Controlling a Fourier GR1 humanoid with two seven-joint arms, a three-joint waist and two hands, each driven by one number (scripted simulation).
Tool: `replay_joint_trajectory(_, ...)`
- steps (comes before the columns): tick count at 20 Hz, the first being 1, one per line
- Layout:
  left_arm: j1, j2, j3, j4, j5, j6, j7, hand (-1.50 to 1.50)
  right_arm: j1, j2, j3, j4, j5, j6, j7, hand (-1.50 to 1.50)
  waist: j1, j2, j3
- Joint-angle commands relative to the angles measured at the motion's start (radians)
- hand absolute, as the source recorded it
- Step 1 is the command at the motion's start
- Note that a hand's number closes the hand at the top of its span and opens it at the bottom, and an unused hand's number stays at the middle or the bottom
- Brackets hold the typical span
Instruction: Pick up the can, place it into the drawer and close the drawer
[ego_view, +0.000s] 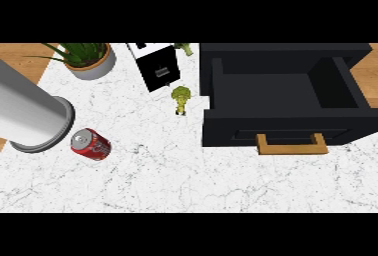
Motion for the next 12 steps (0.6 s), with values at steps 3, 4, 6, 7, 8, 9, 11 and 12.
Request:
replay_joint_trajectory(3, -0.04, 0.009, -0.065, 0.079, 0.111, 0.012, 0.092, -1.5, 0.042, -0.005, -0.062, 0.024, -0.069, 0.08, -0.033, -1.5, -0.001, 0.0, 0.0)
replay_joint_trajectory(4, -0.019, 0.047, -0.1, 0.065, 0.208, 0.042, 0.142, -1.5, 0.022, -0.01, -0.063, 0.03, -0.04, 0.065, -0.036, -1.5, 0.003, -0.001, 0.001)
replay_joint_trajectory(6, -0.052, 0.063, -0.127, 0.121, 0.247, 0.016, 0.18, -1.5, 0.062, 0.007, -0.053, -0.024, -0.045, 0.073, -0.014, -1.5, -0.003, 0.0, 0.0)
replay_joint_trajectory(7, -0.078, 0.103, -0.163, 0.079, 0.35, 0.102, 0.235, -1.5, 0.083, 0.018, -0.057, -0.023, -0.044, 0.09, -0.05, -1.5, -0.004, -0.001, 0.001)
replay_joint_trajectory(8, -0.06, 0.025, -0.134, 0.087, 0.264, 0.044, 0.189, -1.5, 0.028, -0.013, -0.082, 0.049, -0.069, 0.101, -0.024, -1.5, 0.003, 0.0, 0.0)
replay_joint_trajectory(9, -0.072, 0.031, -0.183, 0.051, 0.294, 0.117, 0.234, -1.5, 0.111, 0.01, -0.087, -0.039, -0.087, 0.116, -0.025, -1.5, -0.004, -0.001, 0.0)
replay_joint_trajectory(11, -0.011, 0.054, -0.137, 0.059, 0.341, 0.057, 0.242, -1.5, 0.146, 0.019, -0.125, -0.069, -0.107, 0.13, -0.023, -1.5, 0.003, -0.002, 0.0)
replay_joint_trajectory(12, -0.094, 0.007, -0.193, 0.055, 0.289, 0.13, 0.257, -1.5, 0.173, 0.05, -0.11, 0.016, -0.091, 0.179, -0.115, -1.5, -0.007, -0.001, 0.001)
